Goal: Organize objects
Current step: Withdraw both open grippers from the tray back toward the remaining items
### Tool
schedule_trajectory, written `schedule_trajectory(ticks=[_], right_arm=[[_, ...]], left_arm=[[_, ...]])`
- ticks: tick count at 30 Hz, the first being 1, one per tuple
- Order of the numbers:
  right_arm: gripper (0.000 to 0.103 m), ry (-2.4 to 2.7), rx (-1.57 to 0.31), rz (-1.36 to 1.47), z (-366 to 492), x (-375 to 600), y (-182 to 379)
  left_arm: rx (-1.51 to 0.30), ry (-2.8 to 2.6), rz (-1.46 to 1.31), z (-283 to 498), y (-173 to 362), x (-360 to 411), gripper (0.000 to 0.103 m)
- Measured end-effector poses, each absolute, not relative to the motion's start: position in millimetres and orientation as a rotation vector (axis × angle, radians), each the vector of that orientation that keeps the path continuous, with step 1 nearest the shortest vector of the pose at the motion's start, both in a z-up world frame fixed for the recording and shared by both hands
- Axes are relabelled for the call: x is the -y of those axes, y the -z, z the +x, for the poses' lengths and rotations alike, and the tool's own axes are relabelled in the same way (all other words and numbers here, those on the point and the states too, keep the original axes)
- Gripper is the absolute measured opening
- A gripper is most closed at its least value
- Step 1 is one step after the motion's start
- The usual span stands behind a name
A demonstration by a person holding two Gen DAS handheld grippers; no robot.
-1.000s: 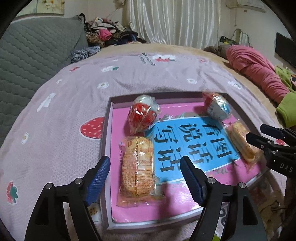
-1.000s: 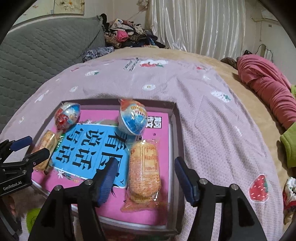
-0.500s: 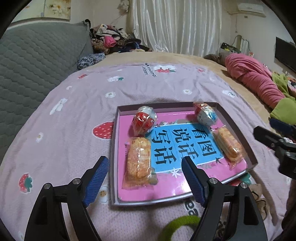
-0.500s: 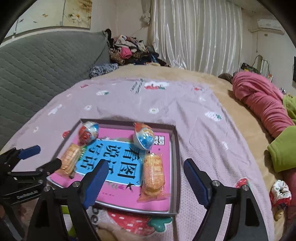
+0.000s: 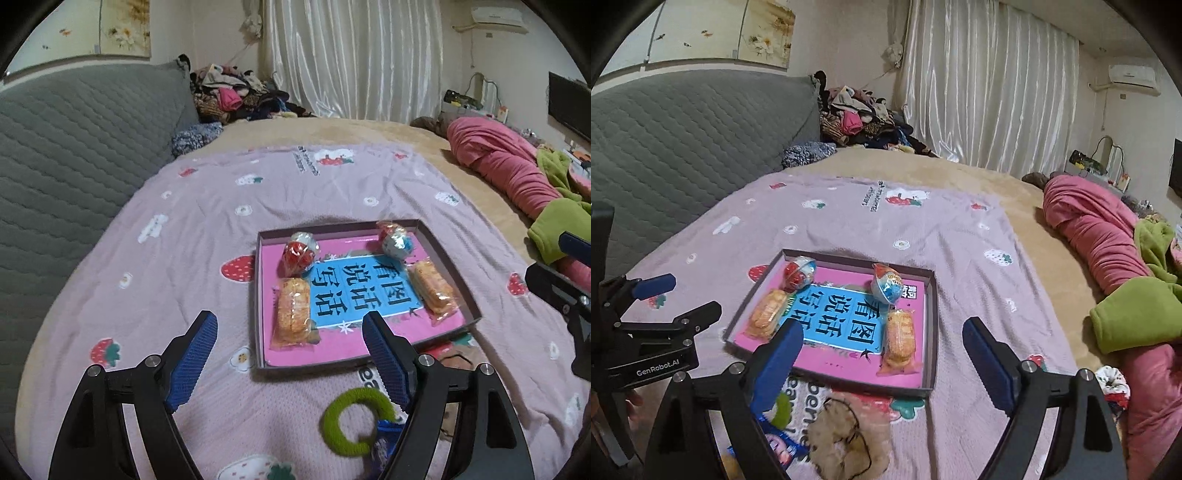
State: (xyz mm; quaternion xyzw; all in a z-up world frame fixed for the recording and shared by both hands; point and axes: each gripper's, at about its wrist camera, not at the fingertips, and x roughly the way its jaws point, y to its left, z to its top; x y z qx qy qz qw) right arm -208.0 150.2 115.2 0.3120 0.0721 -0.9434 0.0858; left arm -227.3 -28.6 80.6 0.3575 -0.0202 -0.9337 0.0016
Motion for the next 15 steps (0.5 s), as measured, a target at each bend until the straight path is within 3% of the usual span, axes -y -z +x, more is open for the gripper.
schedule_trajectory(ticks=[15], right_arm=[[0.088,2.854,-0.239,0.853,-136.0,-153.3,-164.5]], left_arm=[[0.116,2.988,1.030,-149.3,-140.7,16.5,0.082]])
